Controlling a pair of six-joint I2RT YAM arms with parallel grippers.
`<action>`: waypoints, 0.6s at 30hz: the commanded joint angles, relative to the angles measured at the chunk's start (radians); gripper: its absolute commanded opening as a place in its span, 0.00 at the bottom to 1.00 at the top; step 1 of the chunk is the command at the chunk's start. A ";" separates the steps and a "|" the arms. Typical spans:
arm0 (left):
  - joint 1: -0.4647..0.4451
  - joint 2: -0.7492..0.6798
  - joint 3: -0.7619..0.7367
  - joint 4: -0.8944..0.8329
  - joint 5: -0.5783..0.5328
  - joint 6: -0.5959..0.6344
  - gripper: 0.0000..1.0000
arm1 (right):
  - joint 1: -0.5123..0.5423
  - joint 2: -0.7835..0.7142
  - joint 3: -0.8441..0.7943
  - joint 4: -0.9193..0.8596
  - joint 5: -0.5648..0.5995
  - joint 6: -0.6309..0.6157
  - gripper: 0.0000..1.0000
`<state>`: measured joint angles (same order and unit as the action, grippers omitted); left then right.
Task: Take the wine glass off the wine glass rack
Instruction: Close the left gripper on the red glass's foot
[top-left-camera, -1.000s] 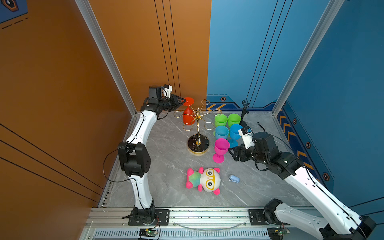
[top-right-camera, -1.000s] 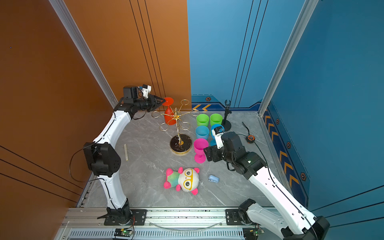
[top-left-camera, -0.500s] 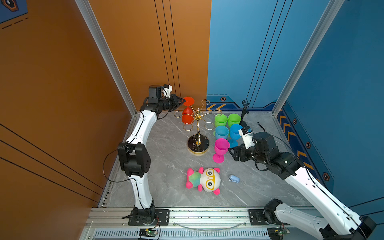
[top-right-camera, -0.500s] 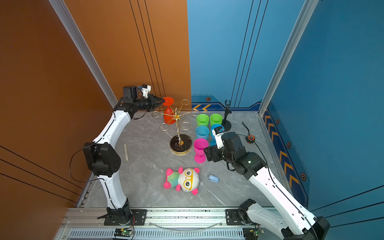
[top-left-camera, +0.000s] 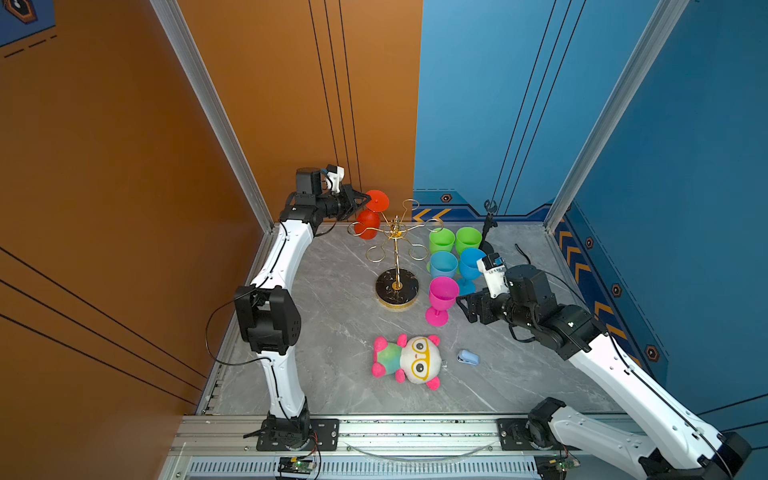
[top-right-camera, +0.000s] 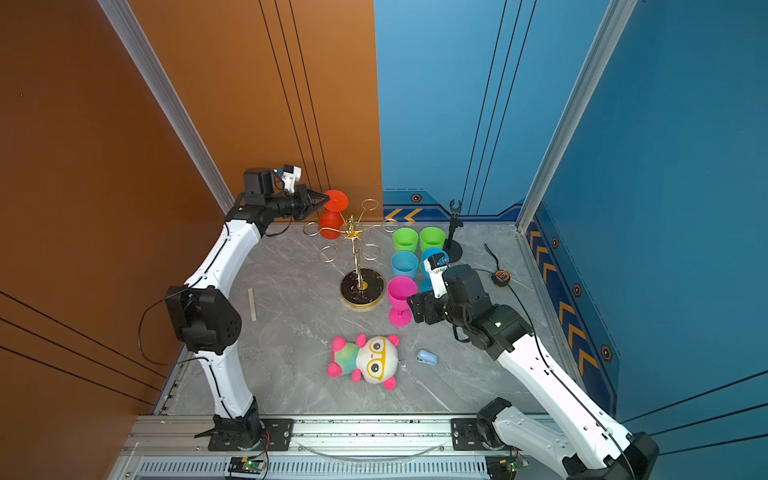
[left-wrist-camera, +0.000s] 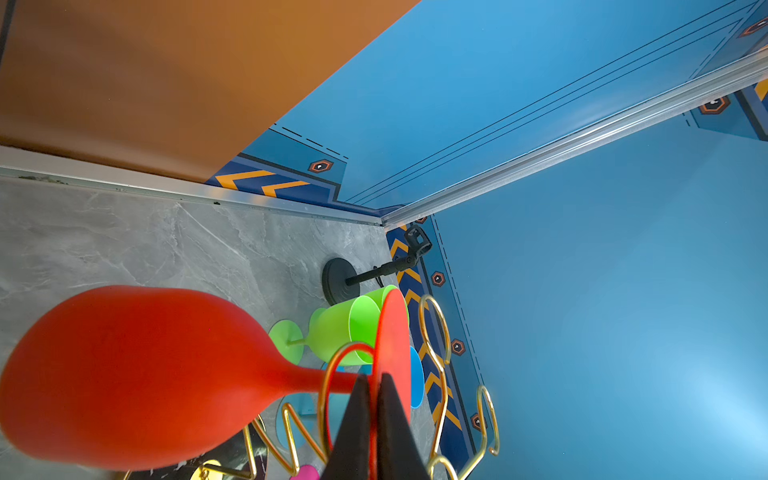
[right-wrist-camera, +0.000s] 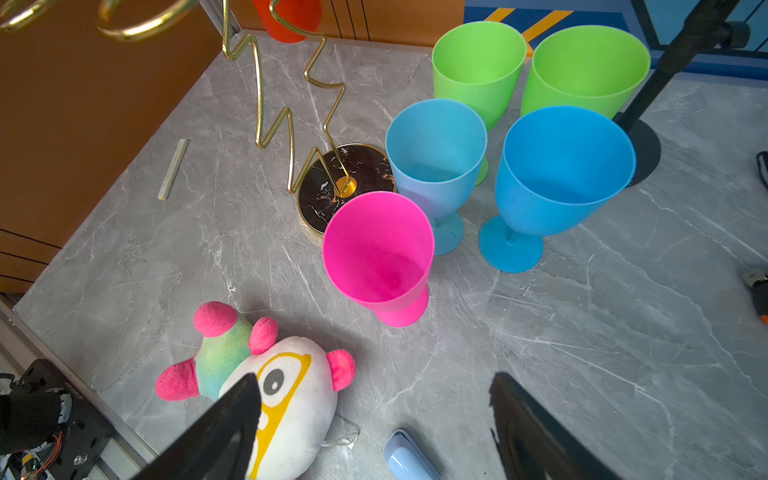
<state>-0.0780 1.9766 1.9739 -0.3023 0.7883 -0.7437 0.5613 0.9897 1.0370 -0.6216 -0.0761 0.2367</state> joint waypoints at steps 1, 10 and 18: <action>0.000 -0.022 0.006 -0.030 0.015 0.005 0.06 | -0.007 -0.016 -0.011 0.014 -0.004 0.012 0.88; -0.001 -0.042 0.004 -0.030 0.052 -0.054 0.00 | -0.006 -0.013 -0.010 0.022 -0.010 0.014 0.88; -0.006 -0.064 -0.003 -0.030 0.083 -0.089 0.00 | -0.006 -0.010 -0.007 0.026 -0.016 0.014 0.88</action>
<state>-0.0792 1.9594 1.9739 -0.3260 0.8284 -0.8169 0.5613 0.9890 1.0367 -0.6102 -0.0769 0.2367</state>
